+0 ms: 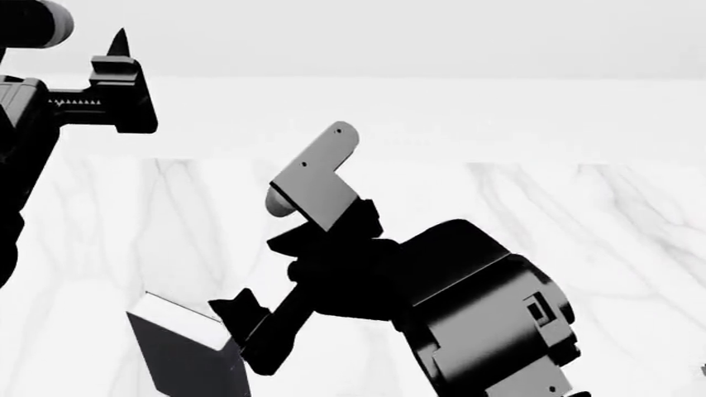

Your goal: Pick up the book on the left and place it on top of the shelf.

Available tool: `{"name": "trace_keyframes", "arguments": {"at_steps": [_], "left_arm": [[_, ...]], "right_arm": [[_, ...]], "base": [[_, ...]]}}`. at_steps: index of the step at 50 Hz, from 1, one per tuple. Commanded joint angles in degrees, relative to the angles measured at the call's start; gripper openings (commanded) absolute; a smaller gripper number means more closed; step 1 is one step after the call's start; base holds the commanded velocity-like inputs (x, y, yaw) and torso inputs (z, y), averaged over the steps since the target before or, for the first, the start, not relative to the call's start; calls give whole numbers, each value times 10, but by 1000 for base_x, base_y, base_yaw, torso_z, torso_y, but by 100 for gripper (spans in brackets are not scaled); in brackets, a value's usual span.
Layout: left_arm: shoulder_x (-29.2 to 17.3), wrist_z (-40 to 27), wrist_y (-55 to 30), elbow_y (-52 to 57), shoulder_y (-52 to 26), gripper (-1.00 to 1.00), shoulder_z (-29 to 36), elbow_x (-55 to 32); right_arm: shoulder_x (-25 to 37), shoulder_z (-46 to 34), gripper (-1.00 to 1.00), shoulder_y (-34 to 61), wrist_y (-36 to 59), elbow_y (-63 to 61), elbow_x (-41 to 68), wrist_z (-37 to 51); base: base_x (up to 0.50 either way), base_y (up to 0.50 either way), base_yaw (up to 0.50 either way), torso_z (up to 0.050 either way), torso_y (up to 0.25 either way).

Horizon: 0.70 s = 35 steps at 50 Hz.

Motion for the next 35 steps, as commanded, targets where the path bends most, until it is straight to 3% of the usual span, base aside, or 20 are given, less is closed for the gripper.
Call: {"name": "trace_keyframes", "arguments": {"at_steps": [1, 24, 35], "left_arm": [[-1, -3, -2, 3, -1, 100, 2, -5], [-7, -7, 1, 7, 5, 100, 6, -12], [-10, -8, 3, 5, 4, 100, 6, -16]], "right_arm": [[-49, -30, 100, 13, -59, 109, -17, -29], [-126, -85, 100, 44, -179, 310, -9, -69], [-128, -258, 100, 84, -258, 393, 164, -38]], "base": [[0, 0, 0, 0, 0], [0, 0, 0, 0, 0], [0, 0, 0, 0, 0]]}}
